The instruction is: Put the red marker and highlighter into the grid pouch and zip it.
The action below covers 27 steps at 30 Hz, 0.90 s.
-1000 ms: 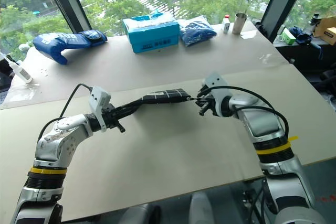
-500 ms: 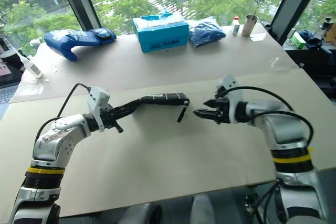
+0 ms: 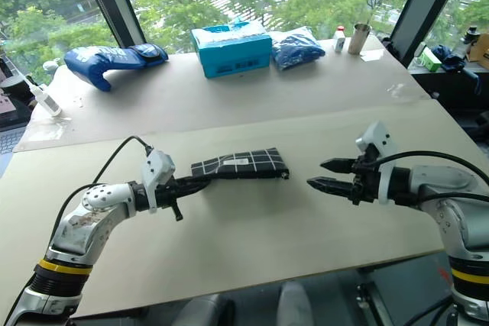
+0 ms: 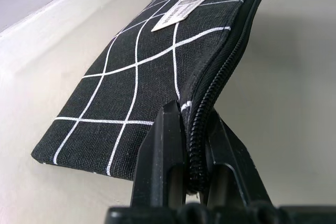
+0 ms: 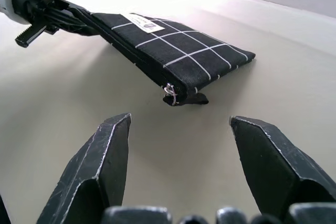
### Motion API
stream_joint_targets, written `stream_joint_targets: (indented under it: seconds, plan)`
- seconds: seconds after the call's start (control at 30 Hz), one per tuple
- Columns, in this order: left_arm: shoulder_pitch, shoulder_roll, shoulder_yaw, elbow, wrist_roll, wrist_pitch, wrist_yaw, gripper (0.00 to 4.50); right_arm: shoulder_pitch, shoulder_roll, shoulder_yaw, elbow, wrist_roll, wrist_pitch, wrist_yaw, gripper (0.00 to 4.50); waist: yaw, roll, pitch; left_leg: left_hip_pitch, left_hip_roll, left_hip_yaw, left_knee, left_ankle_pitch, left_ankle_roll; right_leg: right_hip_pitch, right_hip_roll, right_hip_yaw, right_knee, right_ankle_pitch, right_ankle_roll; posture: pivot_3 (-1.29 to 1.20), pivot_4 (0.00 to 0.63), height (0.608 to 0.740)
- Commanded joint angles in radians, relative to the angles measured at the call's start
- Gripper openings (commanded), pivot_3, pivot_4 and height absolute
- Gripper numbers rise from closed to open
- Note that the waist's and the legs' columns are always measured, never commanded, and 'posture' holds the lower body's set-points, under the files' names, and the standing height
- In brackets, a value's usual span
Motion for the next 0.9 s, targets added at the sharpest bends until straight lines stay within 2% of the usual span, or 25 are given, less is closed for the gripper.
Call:
stream_joint_targets:
  seconds: [0.03,0.1,0.17,0.23,0.37,0.5,0.57,0.7,0.9]
  plan:
    - [-0.031,-0.028,-0.026,0.043,0.044,-0.087,0.003,0.0,-0.023,0.006,0.018,-0.029,-0.005,-0.046,-0.019,3.35,0.004,0.0,0.0,0.0,0.0,0.0,0.0,0.0,0.0,0.0,0.0,0.0,0.0,0.0,0.0,0.0,0.15,0.74]
    - [-0.05,-0.05,-0.027,0.066,0.045,-0.11,0.004,0.85,-0.027,0.005,0.031,-0.022,-0.004,-0.055,-0.018,3.39,0.006,0.0,0.0,0.0,0.0,0.0,0.0,0.0,0.0,0.0,0.0,0.0,0.0,0.0,0.0,0.0,0.15,0.74]
    - [-0.07,-0.068,-0.021,0.068,0.027,-0.108,-0.004,1.4,-0.029,0.005,0.041,-0.017,-0.005,-0.064,-0.018,3.39,0.009,0.0,0.0,0.0,0.0,0.001,0.0,0.0,0.0,0.0,0.0,0.0,0.0,0.0,0.0,0.0,0.15,0.74]
    - [-0.084,-0.078,-0.003,0.064,0.019,-0.101,0.01,2.26,-0.03,0.006,0.05,-0.011,-0.012,-0.074,-0.02,3.39,0.012,0.0,0.0,0.0,0.0,0.001,0.001,0.0,0.0,0.0,0.0,0.0,0.0,0.0,0.0,0.0,0.15,0.74]
    - [-0.035,-0.031,0.068,-0.001,-0.063,-0.015,-0.017,3.65,-0.023,0.002,0.063,0.004,-0.028,-0.104,-0.02,3.39,0.007,0.0,0.0,0.0,0.001,0.001,0.0,0.0,0.0,-0.001,0.0,0.0,0.0,0.0,0.0,0.0,0.15,0.74]
    - [0.04,0.031,0.16,-0.06,-0.15,0.07,-0.034,3.65,-0.012,-0.004,0.061,0.028,-0.049,-0.147,-0.008,3.39,-0.003,0.0,0.0,0.001,0.005,0.002,0.0,0.0,0.0,-0.001,0.001,0.0,0.001,0.0,0.0,0.0,0.15,0.74]
    - [0.078,0.067,0.22,-0.089,-0.212,0.177,-0.014,3.65,-0.008,-0.01,0.052,0.055,-0.063,-0.177,-0.002,3.39,-0.004,0.0,0.0,0.001,0.005,0.003,0.0,-0.001,0.001,-0.001,0.001,0.0,0.0,0.0,0.0,0.0,0.15,0.74]
    - [0.181,0.092,0.448,-0.069,-0.388,0.294,0.002,3.65,0.029,-0.022,0.035,0.138,-0.114,-0.259,0.003,3.39,-0.004,0.0,0.0,0.002,0.006,0.003,0.0,-0.001,0.001,0.0,0.001,0.0,0.001,0.0,0.0,0.0,0.15,0.74]
    - [0.293,0.105,0.564,-0.023,-0.383,0.274,0.027,3.65,0.07,-0.044,0.028,0.233,-0.173,-0.337,0.009,3.39,-0.006,0.0,0.0,0.004,0.006,0.008,-0.001,-0.001,0.001,0.0,0.001,0.0,0.0,0.0,0.0,0.0,0.15,0.74]
